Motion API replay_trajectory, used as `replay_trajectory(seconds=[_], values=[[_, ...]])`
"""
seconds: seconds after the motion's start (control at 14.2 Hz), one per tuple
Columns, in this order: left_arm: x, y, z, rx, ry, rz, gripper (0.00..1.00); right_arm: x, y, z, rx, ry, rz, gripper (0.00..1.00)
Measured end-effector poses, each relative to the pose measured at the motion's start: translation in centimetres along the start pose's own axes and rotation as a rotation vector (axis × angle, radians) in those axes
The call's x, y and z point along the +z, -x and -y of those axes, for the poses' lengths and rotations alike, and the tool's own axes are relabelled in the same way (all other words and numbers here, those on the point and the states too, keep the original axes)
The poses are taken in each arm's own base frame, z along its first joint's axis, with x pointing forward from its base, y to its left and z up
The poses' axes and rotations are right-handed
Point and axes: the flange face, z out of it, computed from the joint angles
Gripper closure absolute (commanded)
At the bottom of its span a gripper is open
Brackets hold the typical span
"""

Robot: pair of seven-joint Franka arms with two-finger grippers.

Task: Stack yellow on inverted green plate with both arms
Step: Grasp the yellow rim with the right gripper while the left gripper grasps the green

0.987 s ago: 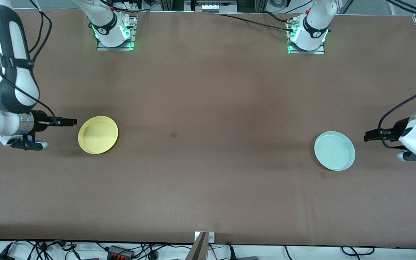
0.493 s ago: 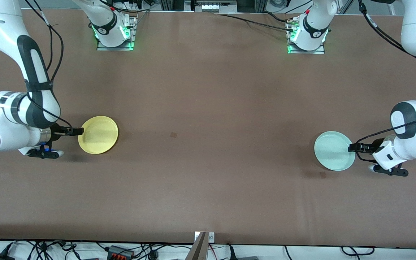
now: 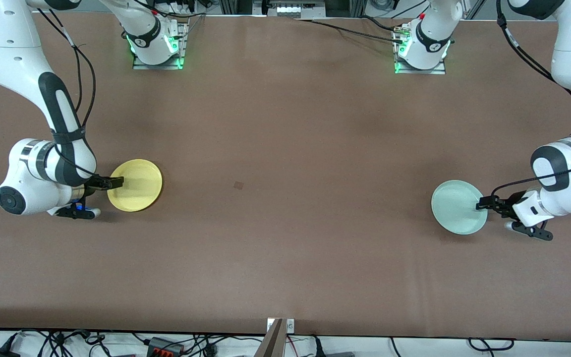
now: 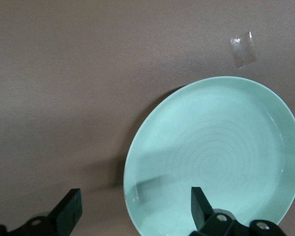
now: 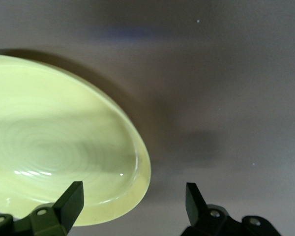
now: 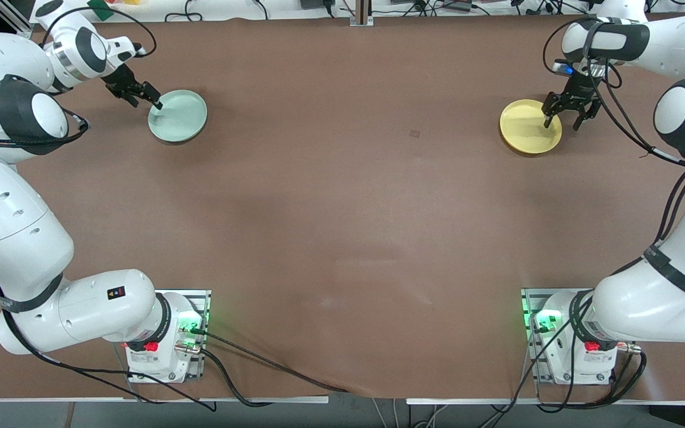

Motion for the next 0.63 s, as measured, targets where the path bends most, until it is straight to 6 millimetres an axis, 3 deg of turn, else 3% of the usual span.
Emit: replay_trajectory(seconds=[0.14, 0.28, 0.42, 0.63], values=[[1.1, 0.3, 0.6, 0.027, 0.046, -0.029, 0.6, 0.2, 0.0, -0.4, -0.012, -0.003, 0.001, 0.42], [1.5, 0.8, 1.4, 0.039, 0.076, -0.055, 0.73, 0.2, -0.1, -0.6, -0.012, -0.004, 0.002, 0.53], [1.4, 0.8, 2.0, 0.067, 0.066, -0.086, 0.93, 0.3, -0.1, -0.6, -0.012, -0.004, 0.004, 0.56], [1.2, 0.6, 2.0, 0.082, 0.059, -0.102, 0.99, 0.5, -0.1, -0.7, -0.013, -0.005, 0.007, 0.59]])
